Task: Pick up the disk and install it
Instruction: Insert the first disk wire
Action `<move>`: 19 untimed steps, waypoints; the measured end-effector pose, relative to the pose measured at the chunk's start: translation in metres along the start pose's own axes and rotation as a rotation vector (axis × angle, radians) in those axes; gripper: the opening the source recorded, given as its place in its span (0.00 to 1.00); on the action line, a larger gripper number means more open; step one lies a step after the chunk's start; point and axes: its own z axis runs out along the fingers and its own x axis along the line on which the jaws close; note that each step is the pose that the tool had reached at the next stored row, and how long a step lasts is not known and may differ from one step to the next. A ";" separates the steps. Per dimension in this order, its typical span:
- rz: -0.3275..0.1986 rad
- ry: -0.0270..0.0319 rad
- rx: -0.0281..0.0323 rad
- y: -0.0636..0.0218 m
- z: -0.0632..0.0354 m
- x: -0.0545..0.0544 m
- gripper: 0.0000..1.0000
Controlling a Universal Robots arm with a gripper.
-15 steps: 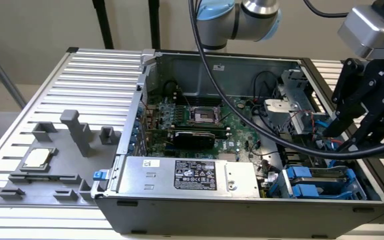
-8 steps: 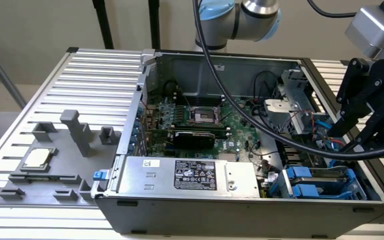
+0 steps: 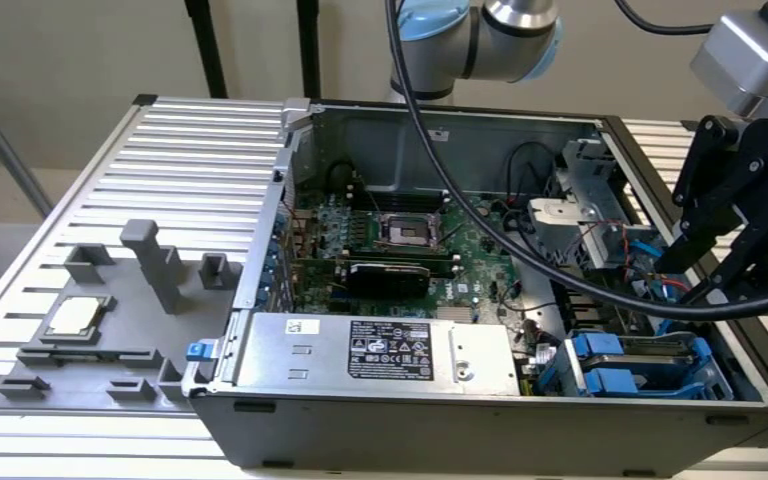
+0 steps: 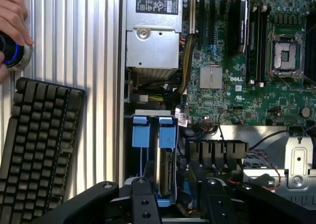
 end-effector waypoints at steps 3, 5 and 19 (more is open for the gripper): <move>0.000 -0.0006 0.0000 0.0000 0.0000 0.000 0.41; 0.000 -0.0006 -0.0001 -0.0010 0.0006 0.000 0.41; 0.000 0.0032 -0.0001 -0.0436 0.0235 -0.017 0.41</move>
